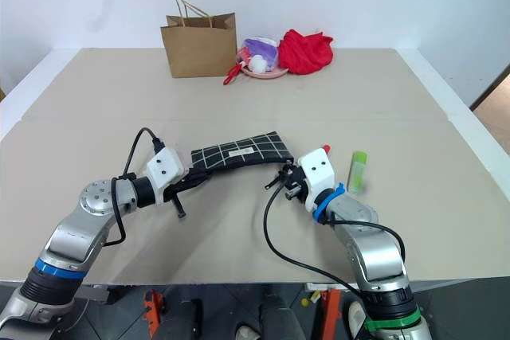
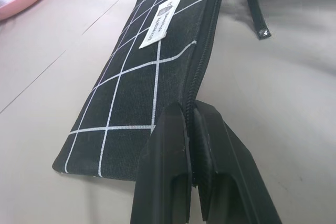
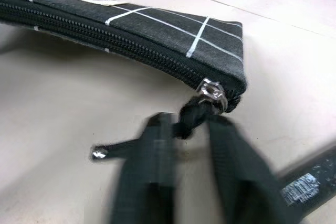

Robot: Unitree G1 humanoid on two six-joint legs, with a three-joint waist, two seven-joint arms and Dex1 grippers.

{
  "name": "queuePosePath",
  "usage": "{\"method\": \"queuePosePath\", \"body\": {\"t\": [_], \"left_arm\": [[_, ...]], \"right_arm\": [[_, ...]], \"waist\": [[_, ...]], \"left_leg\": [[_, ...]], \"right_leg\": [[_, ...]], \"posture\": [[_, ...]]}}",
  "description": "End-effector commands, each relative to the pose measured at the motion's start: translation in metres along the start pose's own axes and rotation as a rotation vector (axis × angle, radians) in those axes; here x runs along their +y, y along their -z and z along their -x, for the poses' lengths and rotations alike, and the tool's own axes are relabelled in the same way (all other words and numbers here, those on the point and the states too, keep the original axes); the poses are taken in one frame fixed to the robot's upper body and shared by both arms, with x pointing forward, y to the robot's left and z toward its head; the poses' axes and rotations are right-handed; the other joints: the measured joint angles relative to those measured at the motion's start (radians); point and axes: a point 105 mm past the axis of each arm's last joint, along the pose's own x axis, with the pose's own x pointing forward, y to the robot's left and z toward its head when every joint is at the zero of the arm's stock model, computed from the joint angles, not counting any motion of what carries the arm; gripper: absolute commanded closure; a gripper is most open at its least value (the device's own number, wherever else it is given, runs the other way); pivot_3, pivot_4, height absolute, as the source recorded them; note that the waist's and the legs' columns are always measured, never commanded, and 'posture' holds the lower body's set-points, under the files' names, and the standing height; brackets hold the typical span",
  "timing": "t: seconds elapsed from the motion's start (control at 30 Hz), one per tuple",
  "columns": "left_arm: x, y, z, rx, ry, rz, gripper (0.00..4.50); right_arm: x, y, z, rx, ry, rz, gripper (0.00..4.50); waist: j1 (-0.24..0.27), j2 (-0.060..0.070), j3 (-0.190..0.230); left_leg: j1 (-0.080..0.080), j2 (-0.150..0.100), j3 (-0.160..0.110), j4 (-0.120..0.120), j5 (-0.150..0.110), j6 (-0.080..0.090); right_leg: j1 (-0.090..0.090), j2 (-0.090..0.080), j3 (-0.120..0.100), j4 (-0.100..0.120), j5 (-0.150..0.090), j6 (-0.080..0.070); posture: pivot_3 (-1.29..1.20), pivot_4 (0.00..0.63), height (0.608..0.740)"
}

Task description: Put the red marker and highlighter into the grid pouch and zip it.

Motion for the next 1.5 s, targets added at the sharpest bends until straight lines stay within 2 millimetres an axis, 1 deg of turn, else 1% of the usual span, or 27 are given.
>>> {"method": "queuePosePath", "body": {"t": [0.03,0.27,0.47,0.67,0.73,0.9,1.0,1.1,1.33,1.43,1.5], "left_arm": [[0.002,-0.014,0.002,-0.041,-0.005,-0.035,4.5],[0.001,-0.017,0.001,-0.048,-0.004,-0.032,4.5],[0.001,-0.018,0.0,-0.052,-0.003,-0.028,4.5],[0.001,-0.018,-0.001,-0.052,-0.001,-0.024,4.5],[0.0,-0.017,-0.001,-0.051,0.001,-0.019,4.5],[-0.001,-0.012,0.003,-0.035,0.01,-0.01,4.5],[-0.004,-0.01,0.006,-0.026,0.031,-0.01,4.5],[-0.006,-0.007,0.008,-0.012,0.062,-0.011,4.5],[-0.006,-0.003,0.009,0.004,0.095,-0.023,4.5],[-0.008,-0.002,0.009,0.008,0.105,-0.034,4.5],[-0.008,-0.002,0.008,0.006,0.11,-0.04,4.5]], "right_arm": [[0.002,-0.018,0.003,-0.063,-0.006,0.022,4.43],[0.004,-0.019,0.0,-0.068,-0.012,0.044,4.43],[0.019,-0.033,-0.004,-0.098,-0.088,0.095,4.43],[0.032,-0.036,-0.005,-0.101,-0.147,0.114,4.43],[0.033,-0.036,-0.004,-0.099,-0.15,0.12,4.43],[0.023,-0.033,-0.002,-0.085,-0.115,0.135,4.43],[0.013,-0.033,-0.001,-0.079,-0.083,0.146,4.43],[0.007,-0.033,0.0,-0.075,-0.074,0.156,4.43],[0.002,-0.03,0.004,-0.059,-0.077,0.186,4.43],[-0.003,-0.028,0.007,-0.049,-0.077,0.217,4.43],[-0.003,-0.03,0.008,-0.046,-0.089,0.27,4.43]], "waist": [[0.0,0.0,0.0],[0.0,0.0,0.0],[0.0,0.0,0.0],[0.0,0.0,0.0],[0.0,0.0,0.0],[0.0,0.0,0.0],[0.0,0.0,0.0],[0.0,0.0,0.0],[0.0,0.0,0.0],[0.0,0.0,0.0],[0.0,0.0,0.0]], "left_leg": [[0.0,0.0,0.0,0.0,0.0,0.0],[0.0,0.0,0.0,0.0,0.0,0.0],[0.0,0.0,0.0,0.0,0.0,0.0],[0.0,0.0,0.0,0.0,0.0,0.0],[0.0,0.0,0.0,0.0,0.0,0.0],[0.0,0.0,0.0,0.0,0.0,0.0],[0.0,0.0,0.0,0.0,0.0,0.0],[0.0,0.0,0.0,0.0,0.0,0.0],[0.0,0.0,0.0,0.0,0.0,0.0],[0.0,0.0,0.0,0.0,0.0,0.0],[0.0,0.0,0.0,0.0,0.0,0.0]], "right_leg": [[0.0,0.0,0.0,0.0,0.0,0.0],[0.0,0.0,0.0,0.0,0.0,0.0],[0.0,0.0,0.0,0.0,0.0,0.0],[0.0,0.0,0.0,0.0,0.0,0.0],[0.0,0.0,0.0,0.0,0.0,0.0],[0.0,0.0,0.0,0.0,0.0,0.0],[0.0,0.0,0.0,0.0,0.0,0.0],[0.0,0.0,0.0,0.0,0.0,0.0],[0.0,0.0,0.0,0.0,0.0,0.0],[0.0,0.0,0.0,0.0,0.0,0.0],[0.0,0.0,0.0,0.0,0.0,0.0]], "posture": [[0.0,0.15,0.74],[0.0,0.15,0.74],[0.0,0.15,0.74],[0.0,0.15,0.74],[0.0,0.15,0.74],[0.0,0.15,0.74],[0.0,0.15,0.74],[0.0,0.15,0.74],[0.0,0.15,0.74],[0.0,0.15,0.74],[0.0,0.15,0.74]]}}
